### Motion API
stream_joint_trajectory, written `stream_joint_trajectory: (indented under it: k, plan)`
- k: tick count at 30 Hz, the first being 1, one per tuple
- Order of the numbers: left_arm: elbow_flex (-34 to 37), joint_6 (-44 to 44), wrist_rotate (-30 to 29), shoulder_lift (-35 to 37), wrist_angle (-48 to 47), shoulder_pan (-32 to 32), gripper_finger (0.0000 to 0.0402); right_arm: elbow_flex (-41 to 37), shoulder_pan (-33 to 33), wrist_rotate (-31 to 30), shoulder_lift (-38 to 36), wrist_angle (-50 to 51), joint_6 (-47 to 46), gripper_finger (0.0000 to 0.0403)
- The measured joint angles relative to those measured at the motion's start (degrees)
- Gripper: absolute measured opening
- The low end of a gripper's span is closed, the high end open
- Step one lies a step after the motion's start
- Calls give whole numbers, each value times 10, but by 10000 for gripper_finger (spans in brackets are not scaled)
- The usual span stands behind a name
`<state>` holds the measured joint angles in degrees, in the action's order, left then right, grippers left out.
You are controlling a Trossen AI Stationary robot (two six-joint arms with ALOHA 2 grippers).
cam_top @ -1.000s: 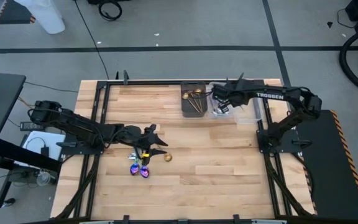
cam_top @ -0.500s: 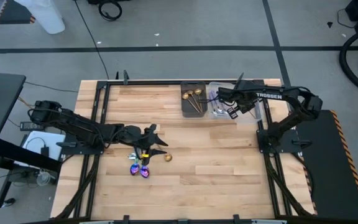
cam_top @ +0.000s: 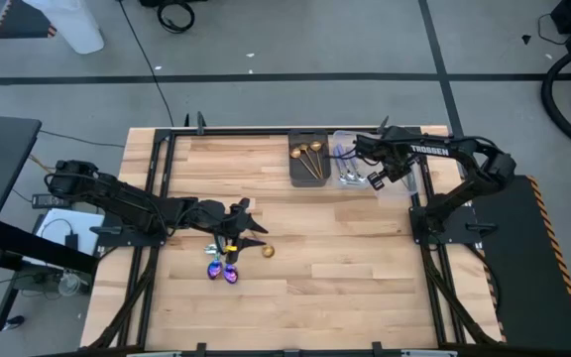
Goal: Sort silverware by color (type)
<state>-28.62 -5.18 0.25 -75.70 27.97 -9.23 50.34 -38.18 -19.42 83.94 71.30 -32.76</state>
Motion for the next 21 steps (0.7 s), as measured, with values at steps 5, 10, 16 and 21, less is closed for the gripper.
stream_joint_trajectory:
  k: [5,10,16,21]
  plan:
    - [0,-16,15,0,1,-7,162,-23,-19,18,0,-35,11,11]
    - [0,-17,16,0,17,-23,162,-40,-38,48,-1,-63,29,20]
    - [-1,-32,16,0,18,-29,162,-41,-51,68,1,-75,45,27]
    - [-1,-47,16,0,17,-36,162,-42,-52,71,2,-94,57,32]
